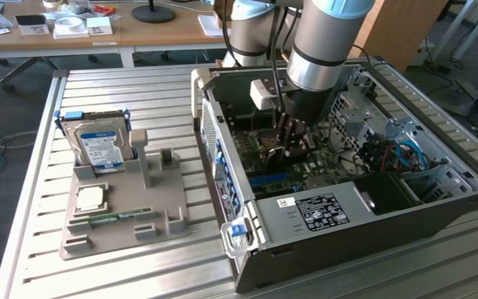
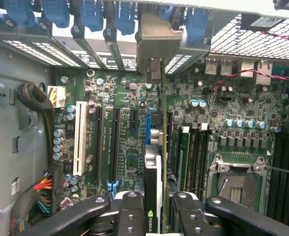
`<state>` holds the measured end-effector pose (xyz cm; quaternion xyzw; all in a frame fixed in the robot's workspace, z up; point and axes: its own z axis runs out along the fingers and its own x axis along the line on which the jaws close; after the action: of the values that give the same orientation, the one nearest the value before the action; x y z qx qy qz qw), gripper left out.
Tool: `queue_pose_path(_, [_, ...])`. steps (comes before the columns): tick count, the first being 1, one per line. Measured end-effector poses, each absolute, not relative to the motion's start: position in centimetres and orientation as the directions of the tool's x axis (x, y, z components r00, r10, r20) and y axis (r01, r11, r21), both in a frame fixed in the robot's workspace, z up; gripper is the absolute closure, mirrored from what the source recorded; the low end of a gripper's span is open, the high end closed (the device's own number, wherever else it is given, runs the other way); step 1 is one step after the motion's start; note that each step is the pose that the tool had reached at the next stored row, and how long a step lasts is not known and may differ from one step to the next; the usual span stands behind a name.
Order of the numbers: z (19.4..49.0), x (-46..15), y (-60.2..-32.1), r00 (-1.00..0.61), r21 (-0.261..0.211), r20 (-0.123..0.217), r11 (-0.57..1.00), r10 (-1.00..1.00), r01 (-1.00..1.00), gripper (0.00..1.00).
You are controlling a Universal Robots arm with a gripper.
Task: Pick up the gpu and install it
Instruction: 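Insert the gpu into the slot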
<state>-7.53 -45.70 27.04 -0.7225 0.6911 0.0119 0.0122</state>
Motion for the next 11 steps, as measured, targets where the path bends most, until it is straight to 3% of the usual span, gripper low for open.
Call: queue_pose_path(11, [27.02, -7.55, -45.83, 0.022, -0.001, -0.034, -0.022, -0.999, -1.000, 0.73])
